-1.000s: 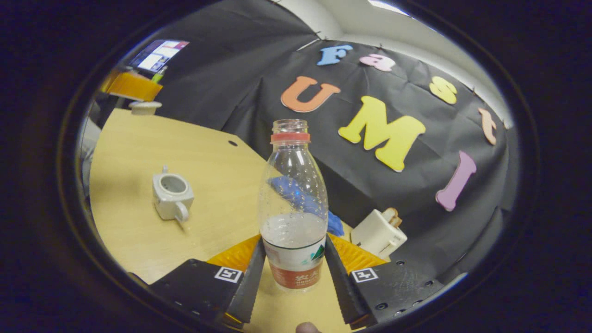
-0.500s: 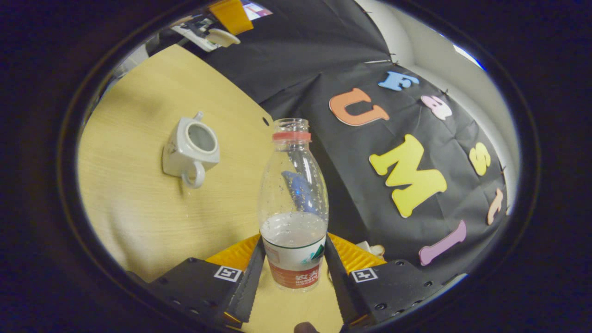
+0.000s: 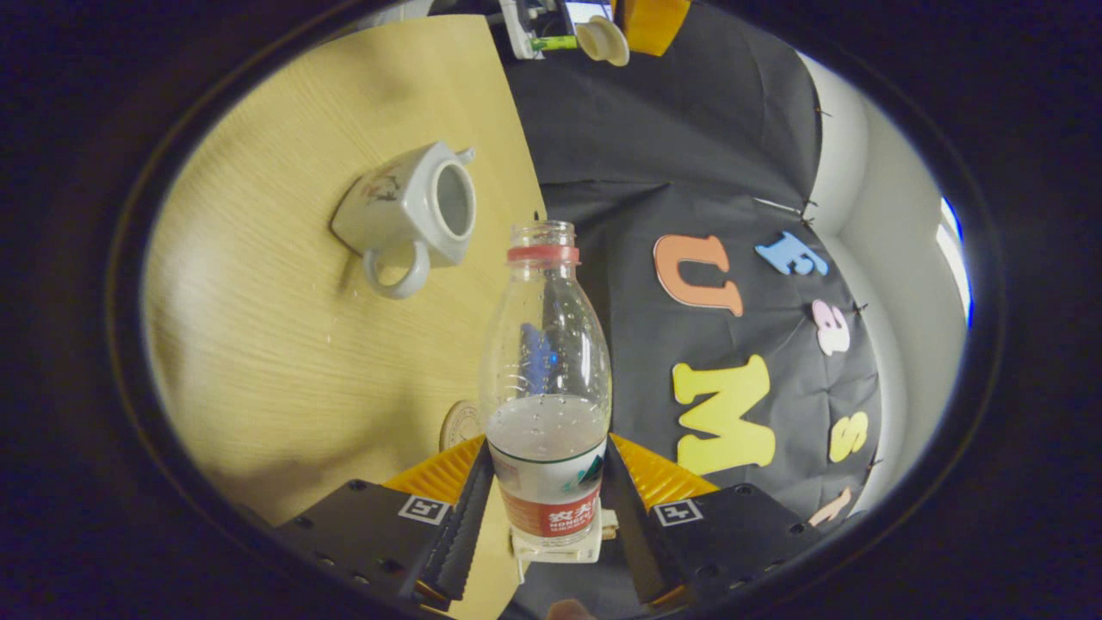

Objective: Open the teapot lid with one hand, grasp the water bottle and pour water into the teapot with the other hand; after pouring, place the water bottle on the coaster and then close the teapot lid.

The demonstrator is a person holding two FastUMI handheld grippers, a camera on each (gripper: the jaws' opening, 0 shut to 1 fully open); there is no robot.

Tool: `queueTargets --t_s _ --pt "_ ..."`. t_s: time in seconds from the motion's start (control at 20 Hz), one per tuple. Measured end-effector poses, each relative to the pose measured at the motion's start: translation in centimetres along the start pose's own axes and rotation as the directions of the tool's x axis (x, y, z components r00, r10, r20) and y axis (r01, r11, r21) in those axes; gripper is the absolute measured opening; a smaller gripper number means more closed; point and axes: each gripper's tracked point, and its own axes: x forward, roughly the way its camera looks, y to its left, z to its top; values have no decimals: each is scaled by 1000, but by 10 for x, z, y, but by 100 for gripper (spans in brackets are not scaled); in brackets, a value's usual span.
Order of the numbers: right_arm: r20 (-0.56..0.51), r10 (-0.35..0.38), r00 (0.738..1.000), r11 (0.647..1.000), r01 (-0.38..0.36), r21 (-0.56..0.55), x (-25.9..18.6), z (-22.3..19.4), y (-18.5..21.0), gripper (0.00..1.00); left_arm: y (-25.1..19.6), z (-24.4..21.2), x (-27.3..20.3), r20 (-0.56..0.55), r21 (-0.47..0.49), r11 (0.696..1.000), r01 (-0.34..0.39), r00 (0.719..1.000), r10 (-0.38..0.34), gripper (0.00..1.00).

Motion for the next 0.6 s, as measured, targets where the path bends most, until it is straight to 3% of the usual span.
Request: queueTargets --t_s 0.35,0.6 --pt "26 6 1000 991 -3 -132 0 8 0 72 6 1 -2 2 -1 1000 -7 1000 7 3" --pt "49 -31 998 972 42 -230 -2 16 -4 70 5 1 -1 -2 -4 1000 -1 1000 1 3"
